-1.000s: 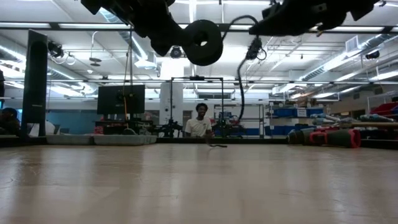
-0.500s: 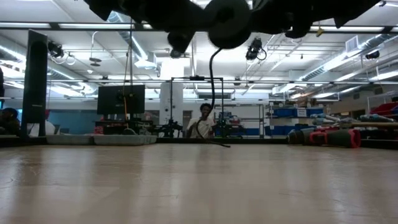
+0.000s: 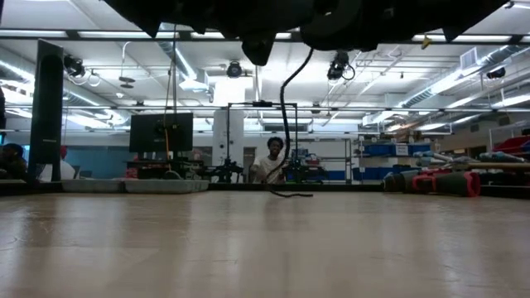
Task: Coil cords
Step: Coil the black wire on the black spool
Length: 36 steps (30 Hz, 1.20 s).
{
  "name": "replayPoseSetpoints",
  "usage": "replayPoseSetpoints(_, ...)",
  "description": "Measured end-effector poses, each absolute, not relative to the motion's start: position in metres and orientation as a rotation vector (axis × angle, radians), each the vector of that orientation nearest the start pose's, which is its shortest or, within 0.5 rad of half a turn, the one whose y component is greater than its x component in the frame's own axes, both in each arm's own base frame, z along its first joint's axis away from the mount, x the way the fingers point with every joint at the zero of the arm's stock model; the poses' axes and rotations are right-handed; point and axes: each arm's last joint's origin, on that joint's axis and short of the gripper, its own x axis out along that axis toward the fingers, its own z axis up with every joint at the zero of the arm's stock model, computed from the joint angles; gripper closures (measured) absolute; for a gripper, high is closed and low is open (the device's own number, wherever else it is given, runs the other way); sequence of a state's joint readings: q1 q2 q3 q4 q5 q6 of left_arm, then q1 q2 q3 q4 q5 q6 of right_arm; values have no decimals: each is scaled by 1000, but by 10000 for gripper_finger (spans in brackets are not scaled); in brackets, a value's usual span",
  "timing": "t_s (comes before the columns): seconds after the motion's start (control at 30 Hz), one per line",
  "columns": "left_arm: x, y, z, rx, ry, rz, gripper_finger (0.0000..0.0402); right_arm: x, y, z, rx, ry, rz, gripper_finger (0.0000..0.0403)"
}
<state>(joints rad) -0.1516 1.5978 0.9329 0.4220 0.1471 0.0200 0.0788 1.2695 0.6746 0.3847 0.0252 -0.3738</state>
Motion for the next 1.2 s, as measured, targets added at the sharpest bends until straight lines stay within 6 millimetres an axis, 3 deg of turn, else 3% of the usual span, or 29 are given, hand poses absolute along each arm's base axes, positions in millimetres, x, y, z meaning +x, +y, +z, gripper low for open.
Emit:
replayPoseSetpoints(0.23,346,-56,242,16,221,-290,401,282,19,231,-310,266,79,394)
replayPoseSetpoints(1.2,347,-56,243,16,213,-282,401,282,17,231,-282,261,114,394)
